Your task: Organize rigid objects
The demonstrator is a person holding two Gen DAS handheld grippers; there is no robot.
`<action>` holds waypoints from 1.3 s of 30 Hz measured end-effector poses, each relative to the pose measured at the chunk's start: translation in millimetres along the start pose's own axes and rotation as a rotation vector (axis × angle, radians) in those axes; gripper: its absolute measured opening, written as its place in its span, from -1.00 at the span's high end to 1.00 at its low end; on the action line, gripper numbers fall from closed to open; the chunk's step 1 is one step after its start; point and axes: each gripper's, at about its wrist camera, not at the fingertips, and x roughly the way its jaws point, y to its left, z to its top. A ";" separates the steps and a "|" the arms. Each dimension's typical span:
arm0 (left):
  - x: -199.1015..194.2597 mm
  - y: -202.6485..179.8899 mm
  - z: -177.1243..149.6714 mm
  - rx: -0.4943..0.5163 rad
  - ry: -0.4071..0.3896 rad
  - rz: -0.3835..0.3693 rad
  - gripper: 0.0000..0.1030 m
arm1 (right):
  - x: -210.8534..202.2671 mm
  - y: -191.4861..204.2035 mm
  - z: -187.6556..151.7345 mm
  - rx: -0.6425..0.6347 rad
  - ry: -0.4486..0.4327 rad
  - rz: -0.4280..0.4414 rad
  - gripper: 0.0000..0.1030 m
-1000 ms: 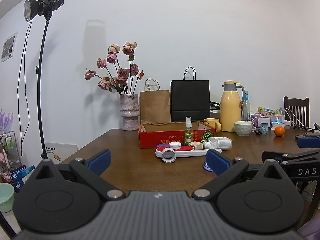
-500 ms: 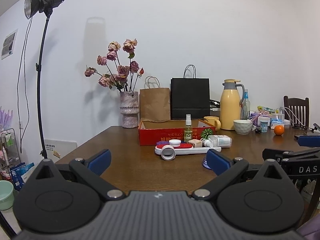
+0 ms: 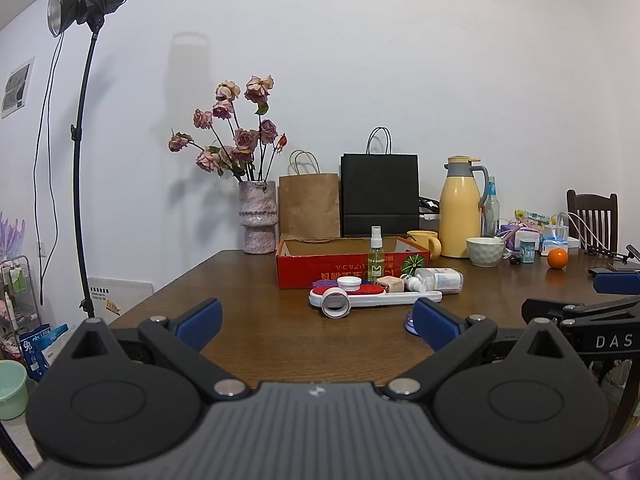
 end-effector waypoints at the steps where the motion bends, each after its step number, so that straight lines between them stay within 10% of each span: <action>1: -0.3 -0.1 -0.4 0.000 0.000 0.000 -1.00 | 0.2 0.4 -0.1 0.000 0.001 0.002 -1.00; 25: 85.2 -0.3 10.2 -0.021 -0.037 0.053 -1.00 | 80.3 -22.6 -11.5 0.036 -0.009 0.085 -1.00; 32: 130.2 -2.5 0.2 -0.007 0.013 -0.061 -1.00 | 127.2 -38.2 -9.0 0.087 0.079 0.235 -1.00; 39: 172.4 -9.8 -1.8 -0.016 0.066 -0.058 -1.00 | 179.4 -40.2 0.4 0.083 0.180 0.209 -0.96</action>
